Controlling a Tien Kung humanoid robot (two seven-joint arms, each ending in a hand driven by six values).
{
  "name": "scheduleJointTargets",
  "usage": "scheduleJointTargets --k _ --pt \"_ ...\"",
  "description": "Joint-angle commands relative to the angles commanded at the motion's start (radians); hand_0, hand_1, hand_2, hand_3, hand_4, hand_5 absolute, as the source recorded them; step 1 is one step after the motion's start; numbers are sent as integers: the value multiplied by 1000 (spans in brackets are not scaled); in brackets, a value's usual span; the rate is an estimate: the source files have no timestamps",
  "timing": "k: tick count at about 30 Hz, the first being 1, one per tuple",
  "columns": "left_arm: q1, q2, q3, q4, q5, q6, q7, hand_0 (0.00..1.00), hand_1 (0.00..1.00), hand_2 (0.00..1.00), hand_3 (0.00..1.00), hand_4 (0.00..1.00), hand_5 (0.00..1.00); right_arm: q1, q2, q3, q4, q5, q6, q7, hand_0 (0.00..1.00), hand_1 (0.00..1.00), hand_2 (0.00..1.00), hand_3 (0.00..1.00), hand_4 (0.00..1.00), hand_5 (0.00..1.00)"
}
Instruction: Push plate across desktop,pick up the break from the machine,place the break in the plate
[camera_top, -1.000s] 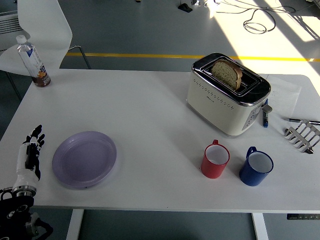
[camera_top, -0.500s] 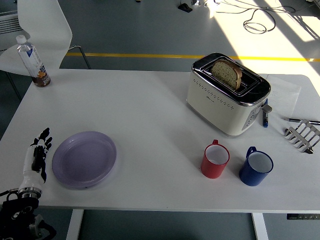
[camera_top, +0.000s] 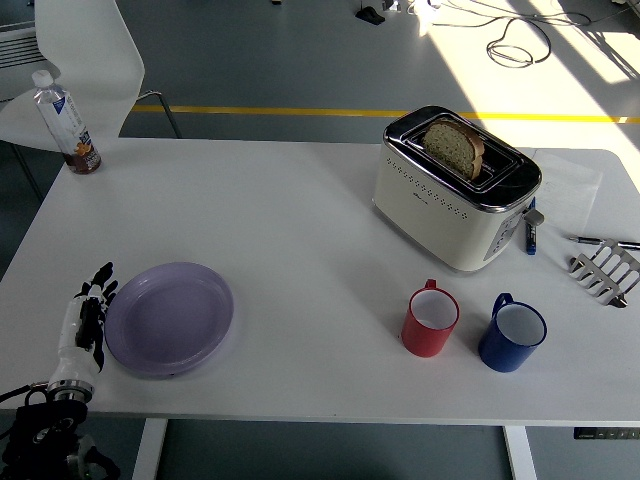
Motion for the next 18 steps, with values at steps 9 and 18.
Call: scheduleJointTargets --k 9,18 --pt "-3 0 39 -5 -12 -3 -2 927 939 975 901 545 998 1 1 -1 -1 1 -1 1 774 732 729 734 558 733" --pt "-1 0 98 -20 -31 -3 -3 915 931 973 899 541 998 -1 1 -5 -2 1 -1 0 773 732 729 733 556 731"
